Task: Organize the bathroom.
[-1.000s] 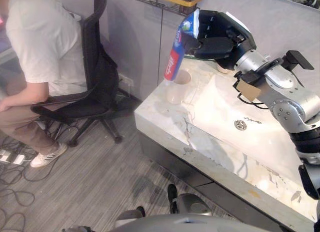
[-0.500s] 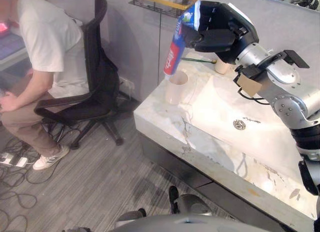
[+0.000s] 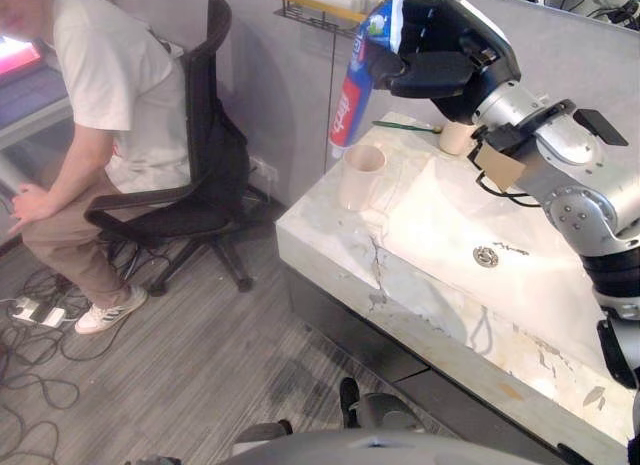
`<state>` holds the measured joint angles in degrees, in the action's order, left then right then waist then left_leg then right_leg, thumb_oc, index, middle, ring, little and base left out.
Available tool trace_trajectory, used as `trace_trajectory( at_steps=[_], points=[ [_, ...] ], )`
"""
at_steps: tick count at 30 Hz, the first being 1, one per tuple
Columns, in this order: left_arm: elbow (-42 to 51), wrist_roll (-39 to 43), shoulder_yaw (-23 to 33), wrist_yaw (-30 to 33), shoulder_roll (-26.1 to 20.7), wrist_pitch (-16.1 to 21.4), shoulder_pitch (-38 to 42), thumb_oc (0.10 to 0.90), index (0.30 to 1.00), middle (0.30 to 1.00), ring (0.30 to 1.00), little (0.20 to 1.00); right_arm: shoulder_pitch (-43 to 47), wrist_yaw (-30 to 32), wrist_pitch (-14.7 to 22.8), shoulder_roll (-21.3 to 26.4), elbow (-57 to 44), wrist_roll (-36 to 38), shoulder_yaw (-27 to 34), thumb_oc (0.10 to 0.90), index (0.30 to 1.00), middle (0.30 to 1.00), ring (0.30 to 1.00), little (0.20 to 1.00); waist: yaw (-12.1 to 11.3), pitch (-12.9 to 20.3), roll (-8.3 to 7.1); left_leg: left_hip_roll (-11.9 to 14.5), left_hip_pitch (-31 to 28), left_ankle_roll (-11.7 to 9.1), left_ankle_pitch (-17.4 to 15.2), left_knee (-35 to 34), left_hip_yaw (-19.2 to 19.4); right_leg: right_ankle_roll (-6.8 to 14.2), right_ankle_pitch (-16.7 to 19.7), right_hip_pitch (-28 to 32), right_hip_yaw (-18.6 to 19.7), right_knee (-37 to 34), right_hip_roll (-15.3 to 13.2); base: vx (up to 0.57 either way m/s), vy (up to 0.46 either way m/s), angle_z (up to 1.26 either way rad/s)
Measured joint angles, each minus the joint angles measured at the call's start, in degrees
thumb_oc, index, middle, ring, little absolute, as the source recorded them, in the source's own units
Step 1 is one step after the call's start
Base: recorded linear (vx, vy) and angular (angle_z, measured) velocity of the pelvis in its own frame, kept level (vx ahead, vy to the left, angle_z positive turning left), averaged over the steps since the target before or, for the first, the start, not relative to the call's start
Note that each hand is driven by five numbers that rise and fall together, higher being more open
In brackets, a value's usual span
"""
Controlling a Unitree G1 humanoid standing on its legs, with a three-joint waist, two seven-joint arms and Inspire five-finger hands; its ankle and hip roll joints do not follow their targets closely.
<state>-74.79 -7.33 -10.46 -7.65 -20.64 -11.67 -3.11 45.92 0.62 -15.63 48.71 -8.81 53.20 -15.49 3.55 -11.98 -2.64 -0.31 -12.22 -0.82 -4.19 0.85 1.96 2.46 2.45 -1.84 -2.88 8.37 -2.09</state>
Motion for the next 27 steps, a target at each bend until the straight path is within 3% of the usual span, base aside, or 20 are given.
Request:
trace_trajectory(
  at_steps=[16, 27],
  points=[
    [-0.11, 0.44, 0.03, 0.10, -0.03, 0.68, -1.92, 0.800, 0.900, 0.900, 0.900, 0.900, -0.08, -0.08, 0.01, 0.37, 6.17, 1.81, 2.52, 0.400, 0.300, 0.300, 0.300, 0.300, -0.17, -0.15, 0.25, -0.16, 1.79, 0.00, -0.01, 0.92, -0.62, -0.11, 0.09, -1.05, -0.34, 0.01, -0.28, 0.00, -0.004, 0.02],
    [-0.14, 0.98, 0.03, 0.23, -0.02, 1.74, -1.91, 0.800, 0.900, 0.900, 0.900, 0.900, -0.11, -0.44, 0.08, 3.49, 9.54, 4.07, 3.61, 0.400, 0.300, 0.300, 0.300, 0.300, -0.17, -1.08, 1.70, -0.17, 3.02, 0.03, -0.01, 0.93, -1.12, -0.20, 0.21, -1.79, -0.97, -0.42, -0.42, -0.01, 0.000, 0.01]
  ],
)
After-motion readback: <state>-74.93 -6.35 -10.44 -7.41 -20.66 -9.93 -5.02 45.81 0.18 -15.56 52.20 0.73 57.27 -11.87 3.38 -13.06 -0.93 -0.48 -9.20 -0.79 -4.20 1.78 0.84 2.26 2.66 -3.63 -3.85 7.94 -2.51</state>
